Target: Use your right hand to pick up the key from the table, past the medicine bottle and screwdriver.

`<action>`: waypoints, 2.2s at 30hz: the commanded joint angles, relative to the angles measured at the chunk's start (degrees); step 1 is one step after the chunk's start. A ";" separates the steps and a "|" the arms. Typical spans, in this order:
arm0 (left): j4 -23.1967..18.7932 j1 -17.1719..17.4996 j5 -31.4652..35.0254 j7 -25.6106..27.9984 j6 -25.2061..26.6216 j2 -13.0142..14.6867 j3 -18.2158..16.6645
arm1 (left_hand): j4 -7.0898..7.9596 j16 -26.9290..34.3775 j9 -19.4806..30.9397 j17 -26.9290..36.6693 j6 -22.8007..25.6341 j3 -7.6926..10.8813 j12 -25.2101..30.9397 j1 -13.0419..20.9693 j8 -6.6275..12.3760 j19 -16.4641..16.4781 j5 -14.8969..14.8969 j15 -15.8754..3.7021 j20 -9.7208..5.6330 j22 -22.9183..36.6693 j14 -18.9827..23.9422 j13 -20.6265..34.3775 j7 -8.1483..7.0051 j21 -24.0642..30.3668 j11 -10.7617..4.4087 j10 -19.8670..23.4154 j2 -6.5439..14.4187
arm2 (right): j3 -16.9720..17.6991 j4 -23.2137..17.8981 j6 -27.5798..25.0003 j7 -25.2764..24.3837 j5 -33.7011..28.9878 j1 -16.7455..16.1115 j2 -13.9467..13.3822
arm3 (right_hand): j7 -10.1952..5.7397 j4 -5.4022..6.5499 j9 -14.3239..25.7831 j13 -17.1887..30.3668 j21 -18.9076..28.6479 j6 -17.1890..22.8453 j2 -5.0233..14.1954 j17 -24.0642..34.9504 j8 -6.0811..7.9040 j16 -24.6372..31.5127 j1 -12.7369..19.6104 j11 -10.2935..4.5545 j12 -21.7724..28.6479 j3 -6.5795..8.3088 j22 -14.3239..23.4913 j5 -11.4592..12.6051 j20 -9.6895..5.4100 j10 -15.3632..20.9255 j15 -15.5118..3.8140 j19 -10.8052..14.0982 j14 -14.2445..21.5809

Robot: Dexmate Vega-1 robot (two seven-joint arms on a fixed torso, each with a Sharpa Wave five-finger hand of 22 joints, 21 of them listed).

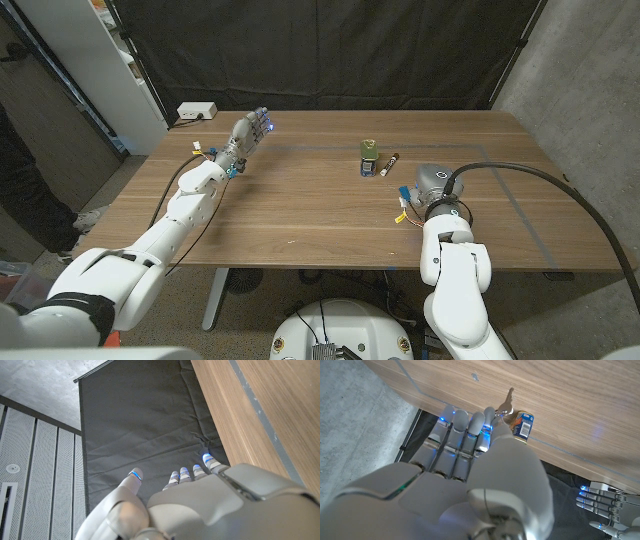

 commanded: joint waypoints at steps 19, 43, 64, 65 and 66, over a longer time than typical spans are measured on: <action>-7.44 5.00 -1.98 2.94 0.80 3.40 -0.67 | -0.02 0.20 0.18 0.15 -0.43 -0.42 0.02 -0.55 0.19 -0.47 0.34 0.22 0.11 0.30 -1.91 0.08 -0.02 -0.09 0.01 -0.75 0.55 | 0.18 -0.26 -1.93 -8.48 -0.05 0.51 1.20 | -1.37 -0.84 -0.27 0.02 1.16 2.39 -0.12 0.19 0.50 0.03 0.75 -0.62 0.45 1.91 0.07 -0.58 -0.34 0.98 -4.59 -0.43 0.86; -9.86 6.76 -2.66 3.79 0.82 4.34 -0.81 | -0.07 0.22 0.17 0.14 -0.42 -0.56 0.10 -0.58 0.19 -0.42 0.34 0.18 0.06 0.30 -1.88 0.08 0.00 -0.13 0.07 -0.59 0.53 | 5.29 -5.96 5.31 -9.86 8.13 1.97 -7.39 | -2.37 -0.18 -0.07 0.87 1.80 1.46 0.54 0.46 0.37 1.70 0.38 -1.91 0.72 1.77 0.01 -0.89 -1.66 -0.12 -6.14 -1.96 -1.16; -14.04 9.51 -3.06 5.39 1.13 6.17 -1.25 | -0.08 0.21 0.17 0.15 -0.44 -0.69 0.10 -0.64 0.18 -0.42 0.35 0.16 0.07 0.30 -1.89 0.07 -0.05 -0.17 0.06 -0.61 0.52 | 13.18 -11.40 8.53 -10.39 21.04 1.82 -16.78 | -2.79 0.02 -0.43 0.71 2.97 1.98 0.07 0.16 0.54 1.55 -0.06 -2.04 1.00 1.72 -0.11 -0.57 -2.00 0.19 -6.45 -2.16 -0.65; -14.14 9.61 -3.12 5.38 1.10 6.25 -1.30 | -0.08 0.22 0.17 0.15 -0.44 -0.69 0.10 -0.64 0.18 -0.42 0.35 0.17 0.07 0.30 -1.88 0.07 -0.05 -0.17 0.09 -0.59 0.52 | 13.38 -11.55 8.63 -10.24 21.27 1.91 -17.16 | -2.76 0.05 -0.45 0.65 3.03 2.04 0.06 0.16 0.57 1.53 -0.11 -2.15 1.00 1.72 -0.12 -0.55 -2.01 0.29 -6.35 -2.16 -0.62; -14.24 9.72 -3.19 5.41 1.08 6.32 -1.35 | -0.08 0.22 0.17 0.15 -0.44 -0.69 0.07 -0.64 0.18 -0.43 0.35 0.17 0.08 0.30 -1.88 0.07 -0.04 -0.18 0.10 -0.68 0.52 | 13.55 -11.64 8.69 -10.42 21.66 1.94 -17.42 | -2.76 0.04 -0.49 0.78 3.09 2.02 0.03 0.15 0.54 1.51 -0.12 -2.09 1.07 1.72 -0.13 -0.53 -2.02 0.23 -6.42 -2.15 -0.56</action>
